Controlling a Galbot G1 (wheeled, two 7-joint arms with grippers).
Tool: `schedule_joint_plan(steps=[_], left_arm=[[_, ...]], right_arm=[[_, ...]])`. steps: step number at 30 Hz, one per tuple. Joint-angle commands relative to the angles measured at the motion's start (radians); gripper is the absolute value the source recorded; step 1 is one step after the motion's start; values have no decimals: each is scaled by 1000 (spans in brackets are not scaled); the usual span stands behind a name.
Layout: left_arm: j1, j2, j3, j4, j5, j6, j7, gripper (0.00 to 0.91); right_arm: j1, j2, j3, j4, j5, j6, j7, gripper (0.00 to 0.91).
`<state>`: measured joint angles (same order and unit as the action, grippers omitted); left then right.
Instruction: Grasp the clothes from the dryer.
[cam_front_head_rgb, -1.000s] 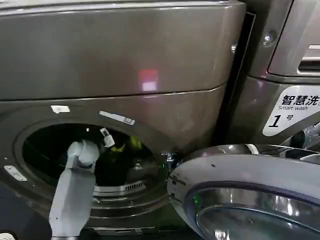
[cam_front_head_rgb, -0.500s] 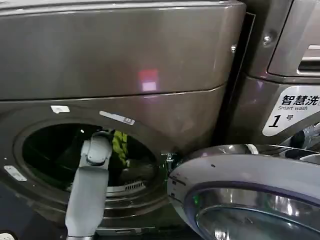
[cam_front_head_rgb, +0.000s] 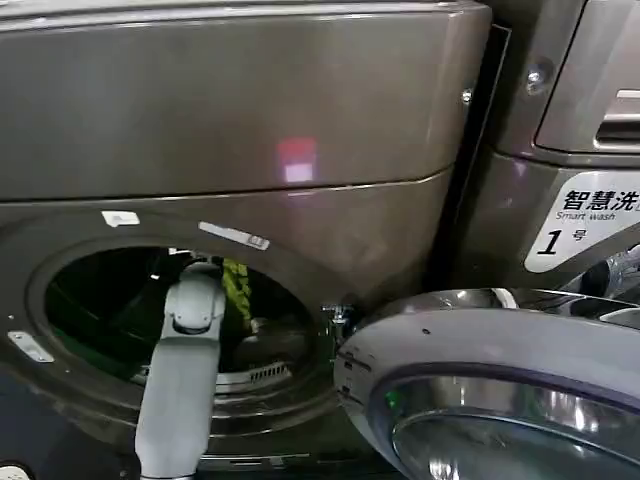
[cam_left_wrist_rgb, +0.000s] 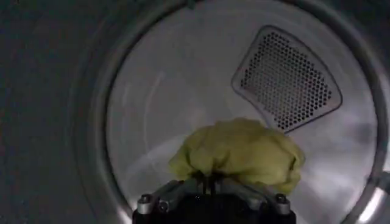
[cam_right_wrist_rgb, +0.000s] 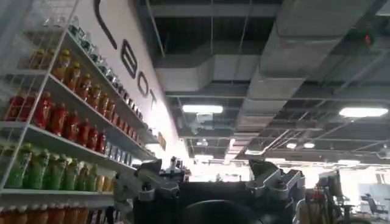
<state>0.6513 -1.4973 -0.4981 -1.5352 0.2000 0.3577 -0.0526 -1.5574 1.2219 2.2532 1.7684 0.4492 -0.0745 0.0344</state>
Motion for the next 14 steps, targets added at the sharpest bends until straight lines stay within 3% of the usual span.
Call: schedule_joint_plan(steps=[1,14], left_arm=[[8,-2,-2,-2,-55,3,-38,0],[9,8,-4,-1,-64,-4,-21,0]], right_arm=[[1,-4,8,6,1,-22,8,907],[1,-6,15,5,-3,-27,17,907]])
